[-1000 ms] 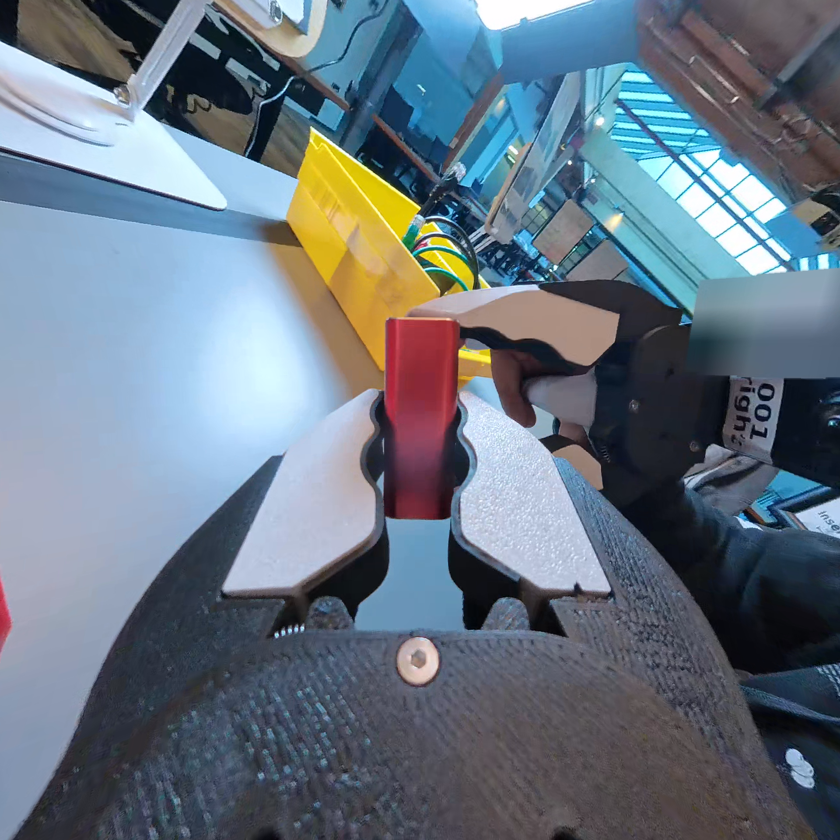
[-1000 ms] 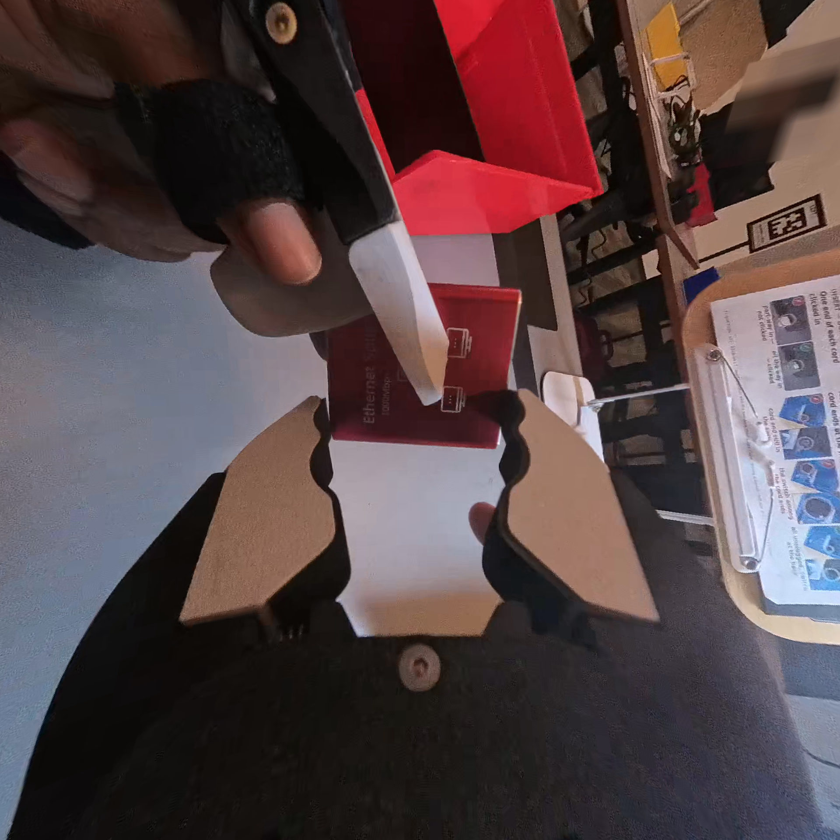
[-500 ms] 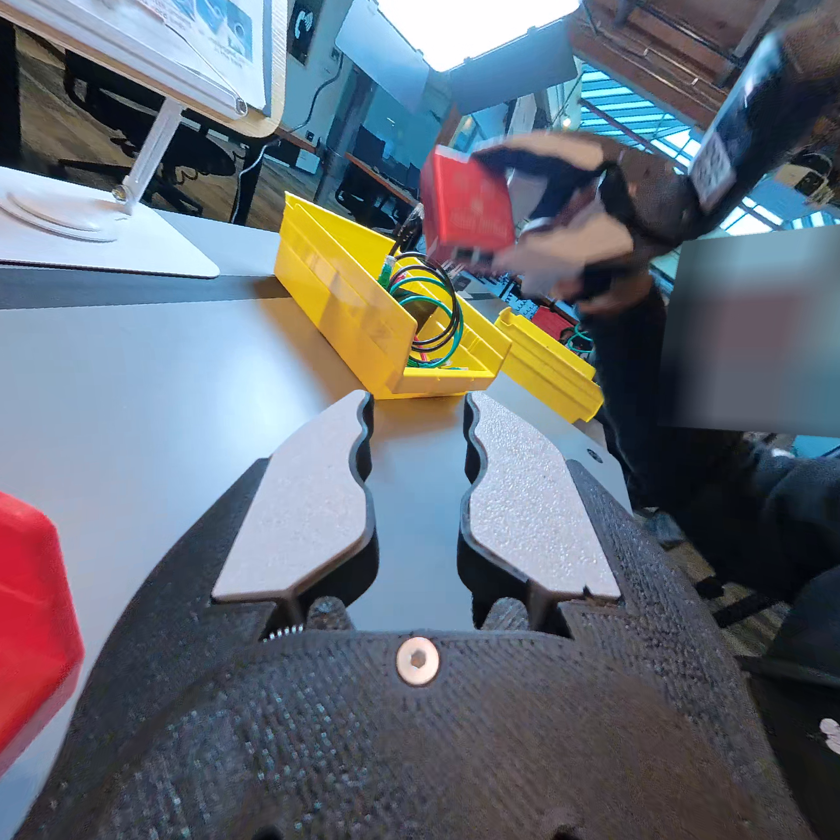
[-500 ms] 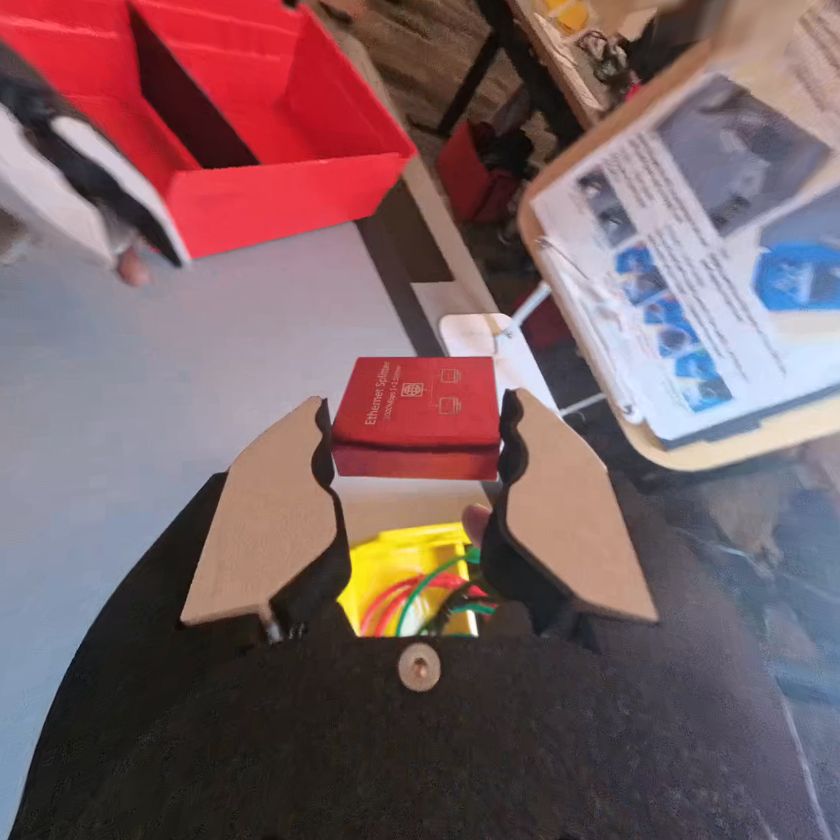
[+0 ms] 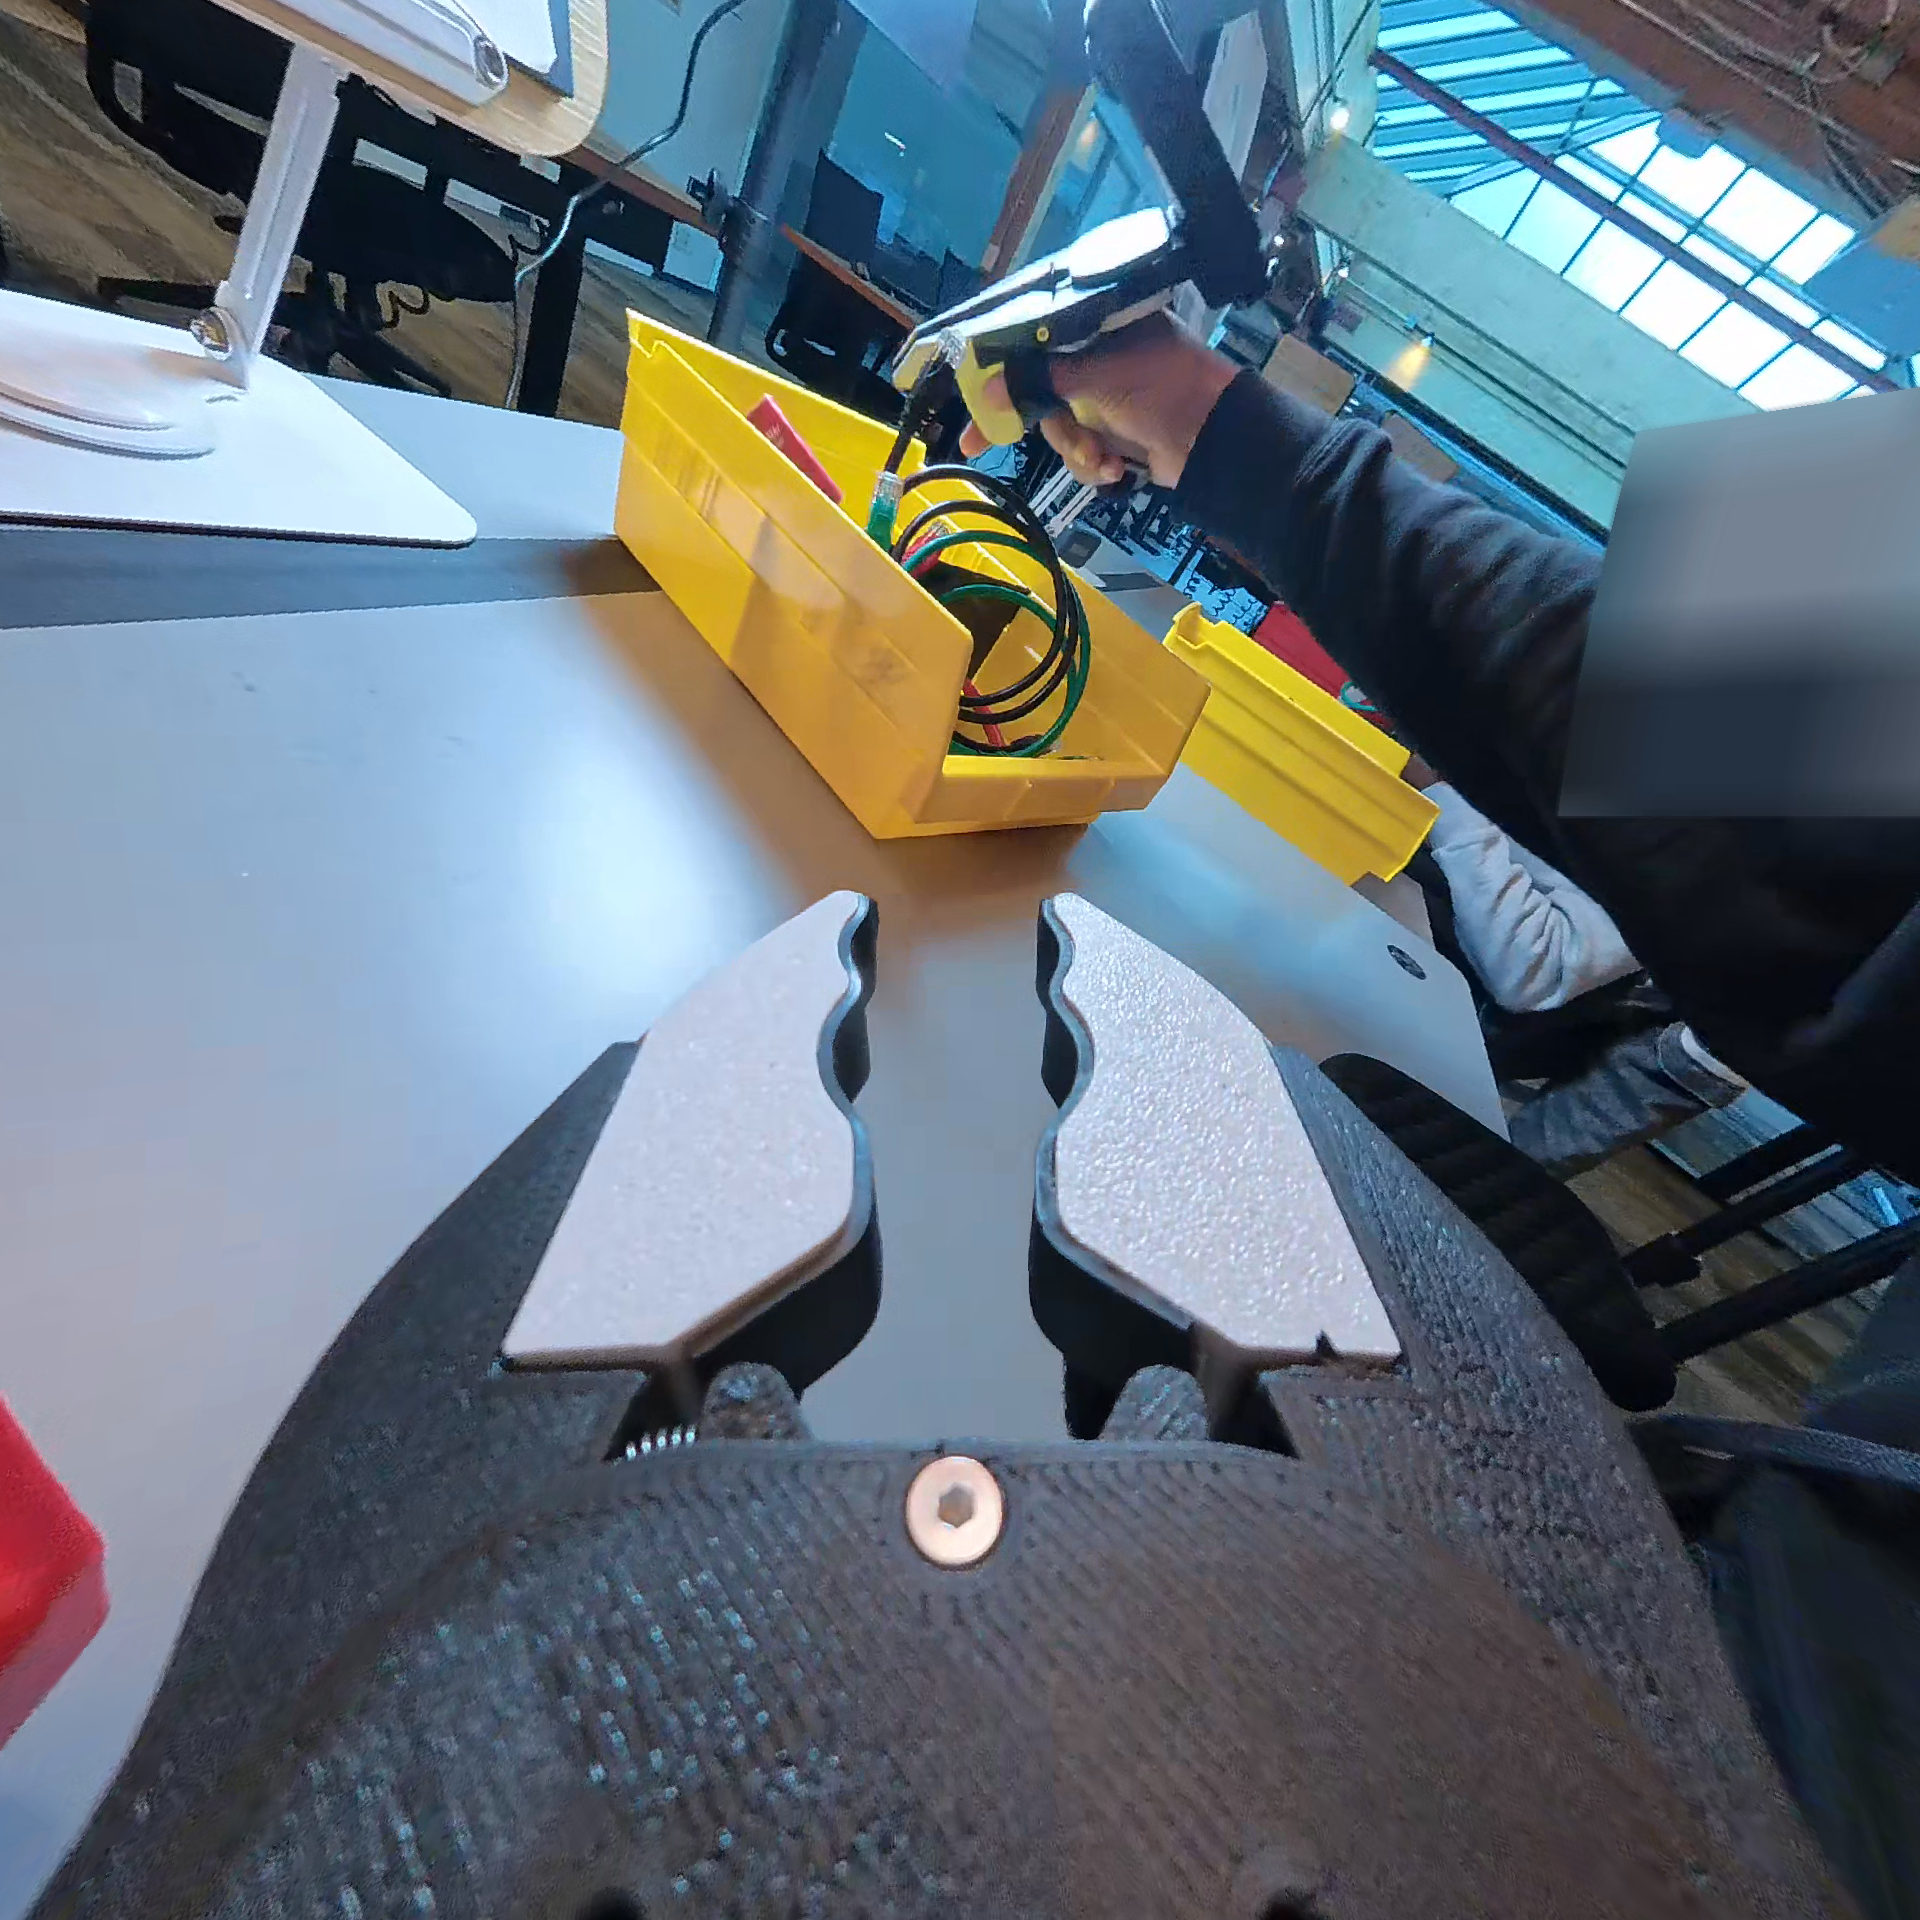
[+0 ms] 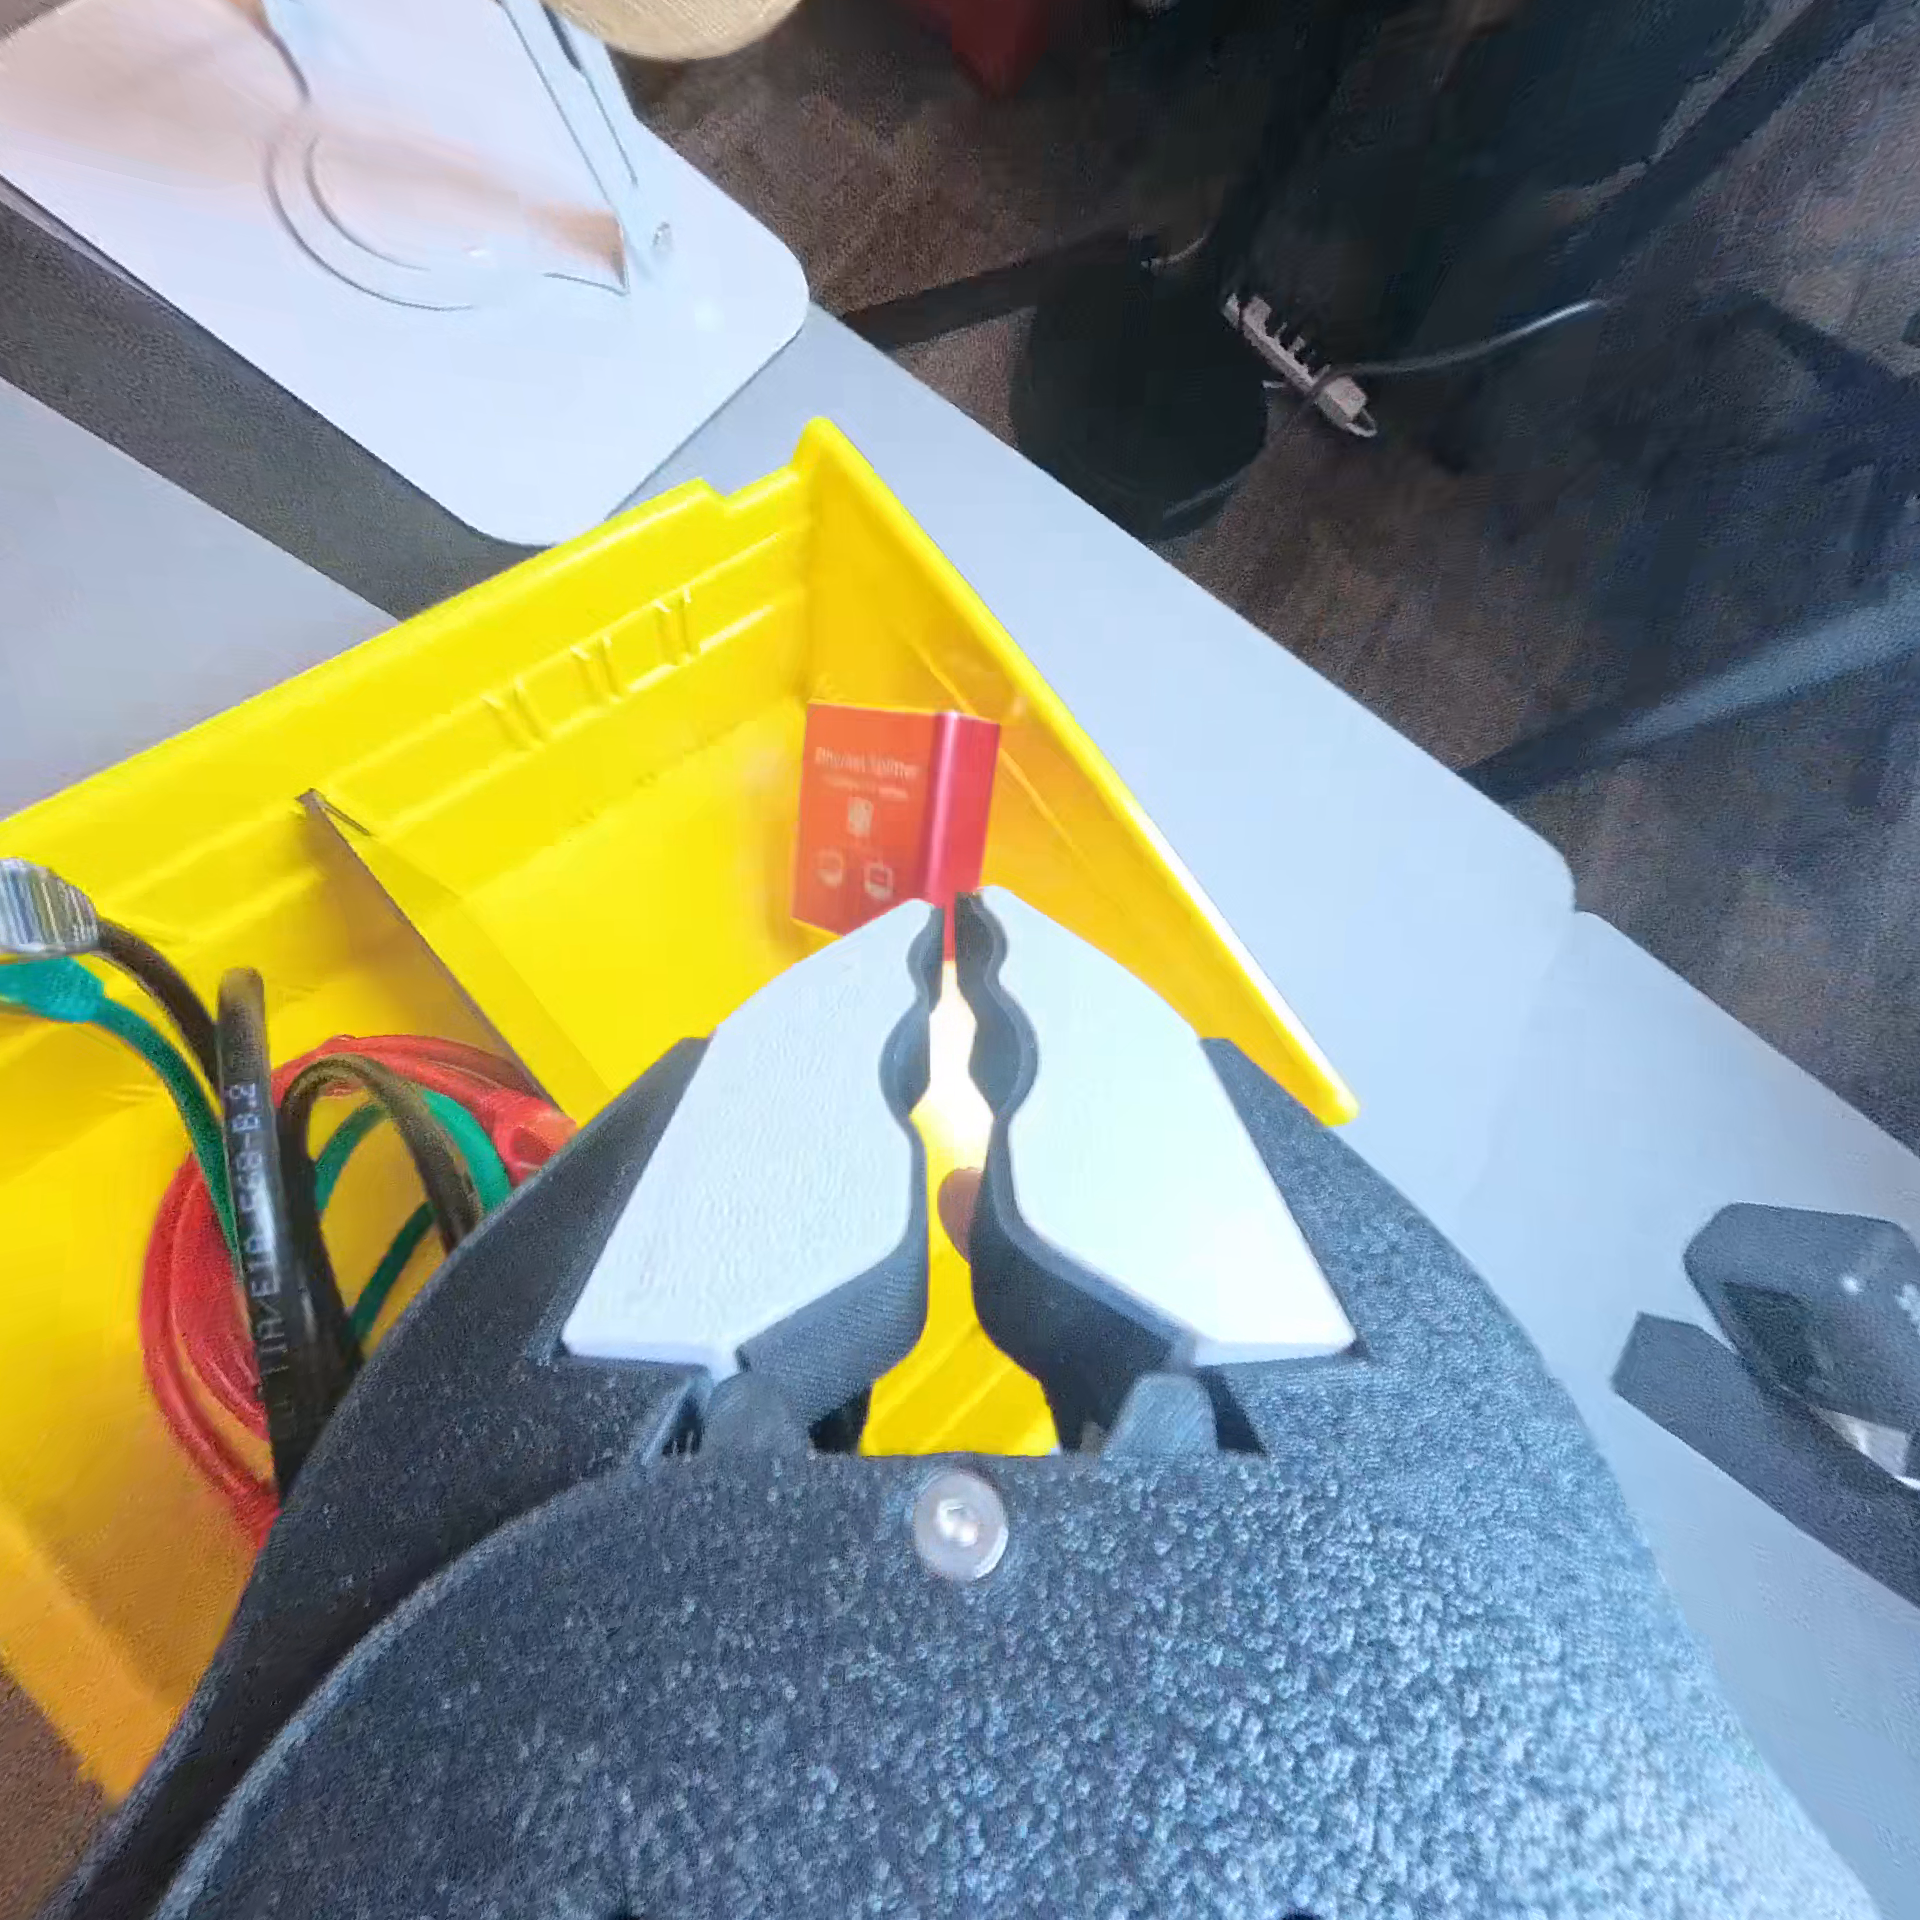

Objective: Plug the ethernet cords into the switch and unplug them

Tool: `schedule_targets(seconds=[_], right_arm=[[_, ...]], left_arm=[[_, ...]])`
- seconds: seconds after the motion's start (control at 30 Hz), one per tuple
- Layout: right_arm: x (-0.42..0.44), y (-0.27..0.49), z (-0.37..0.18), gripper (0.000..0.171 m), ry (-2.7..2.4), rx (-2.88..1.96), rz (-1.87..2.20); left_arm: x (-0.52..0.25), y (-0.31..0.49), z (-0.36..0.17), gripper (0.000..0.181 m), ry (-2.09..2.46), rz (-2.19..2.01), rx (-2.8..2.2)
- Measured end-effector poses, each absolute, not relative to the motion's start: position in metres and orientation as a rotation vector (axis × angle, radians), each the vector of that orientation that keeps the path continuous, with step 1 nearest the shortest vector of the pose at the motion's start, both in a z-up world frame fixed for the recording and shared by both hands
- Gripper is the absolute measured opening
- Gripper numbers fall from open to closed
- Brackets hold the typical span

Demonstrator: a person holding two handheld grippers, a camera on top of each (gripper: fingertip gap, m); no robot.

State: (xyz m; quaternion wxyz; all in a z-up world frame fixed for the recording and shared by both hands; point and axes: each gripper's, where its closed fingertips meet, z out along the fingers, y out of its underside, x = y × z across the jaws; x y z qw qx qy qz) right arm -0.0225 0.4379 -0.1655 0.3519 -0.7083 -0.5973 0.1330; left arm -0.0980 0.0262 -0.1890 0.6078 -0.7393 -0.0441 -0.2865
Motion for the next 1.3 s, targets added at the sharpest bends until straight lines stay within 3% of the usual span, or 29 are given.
schedule_targets(seconds=[0.5,0.9,1.3], right_arm=[[-0.029,0.438,-0.175,0.011,-1.532,-1.835,0.370],[-0.005,0.454,-0.229,0.053,-1.545,-2.242,0.084],[0.004,0.464,-0.289,0.069,-1.564,-2.511,-0.346]], left_arm=[[-0.097,0.029,-0.200,0.028,-0.098,-0.671,-1.747],[-0.092,0.031,-0.206,0.028,-0.078,-0.657,-1.777],[-0.085,0.030,-0.214,0.028,-0.037,-0.678,-1.813]])
